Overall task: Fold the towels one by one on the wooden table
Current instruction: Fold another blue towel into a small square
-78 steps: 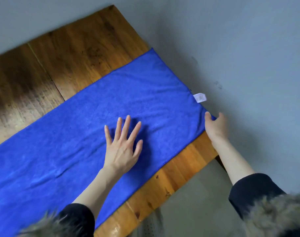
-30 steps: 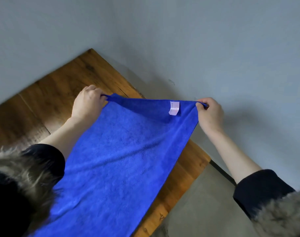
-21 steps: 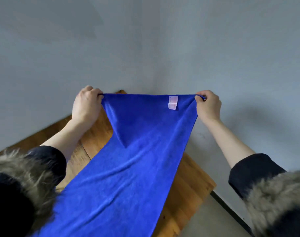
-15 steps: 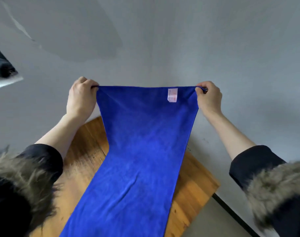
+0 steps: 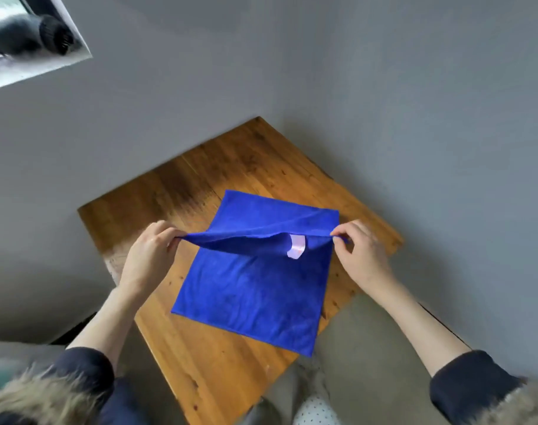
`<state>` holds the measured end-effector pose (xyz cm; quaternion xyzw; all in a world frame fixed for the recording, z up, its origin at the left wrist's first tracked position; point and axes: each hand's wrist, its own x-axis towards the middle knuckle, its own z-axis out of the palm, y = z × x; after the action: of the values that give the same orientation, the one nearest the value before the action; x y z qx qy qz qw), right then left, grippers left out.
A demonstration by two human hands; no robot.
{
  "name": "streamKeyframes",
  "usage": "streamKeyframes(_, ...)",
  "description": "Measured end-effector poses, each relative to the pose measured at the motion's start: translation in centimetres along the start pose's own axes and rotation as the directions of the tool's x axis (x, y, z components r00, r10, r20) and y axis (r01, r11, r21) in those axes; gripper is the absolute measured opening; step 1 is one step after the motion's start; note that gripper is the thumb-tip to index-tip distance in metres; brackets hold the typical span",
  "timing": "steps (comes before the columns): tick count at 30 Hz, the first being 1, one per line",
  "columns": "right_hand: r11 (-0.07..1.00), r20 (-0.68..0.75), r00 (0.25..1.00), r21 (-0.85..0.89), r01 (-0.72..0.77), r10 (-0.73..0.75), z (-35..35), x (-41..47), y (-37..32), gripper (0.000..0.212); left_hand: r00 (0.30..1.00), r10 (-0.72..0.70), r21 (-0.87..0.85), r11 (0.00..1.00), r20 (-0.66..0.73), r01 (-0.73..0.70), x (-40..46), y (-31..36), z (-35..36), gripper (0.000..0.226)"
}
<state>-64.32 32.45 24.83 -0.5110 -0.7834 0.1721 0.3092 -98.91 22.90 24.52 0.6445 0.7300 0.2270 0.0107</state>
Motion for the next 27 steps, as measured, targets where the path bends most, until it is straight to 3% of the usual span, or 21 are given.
streamKeyframes(4,0.998,0.268,0.962,-0.053,-0.033,0.046,4.1,-8.5,-0.4,0.009,0.975,-0.046,0.034,0.999,0.216,0.04,-6.3,-2.3,2.8,0.012)
streamKeyframes(9,0.961,0.618,0.746,-0.255,-0.105,0.246,8.6,-14.8,0.9,0.015,0.829,-0.183,0.207,0.975,0.529,0.083,-11.3,-4.5,6.8,0.024)
streamKeyframes(11,0.952,0.611,0.735,-0.259,-0.165,0.294,9.8,-15.3,1.0,0.021,0.807,-0.202,0.248,0.966,0.555,0.072,-11.9,-4.7,8.0,0.029)
streamKeyframes(15,0.943,0.508,0.798,-0.241,-0.229,0.324,12.3,-13.3,1.2,0.039,0.86,-0.137,0.164,0.984,0.492,0.063,-10.7,-4.5,10.8,0.04)
streamKeyframes(21,0.867,0.59,0.669,-0.468,-0.172,0.451,15.8,-9.8,2.9,0.079,0.793,-0.099,0.194,0.981,0.601,-0.024,-8.0,-4.5,15.8,0.058)
streamKeyframes(27,0.838,0.656,0.576,-0.536,-0.099,0.488,17.6,-8.2,4.0,0.098,0.85,-0.161,0.205,0.977,0.502,0.064,-10.7,-4.3,17.4,0.057)
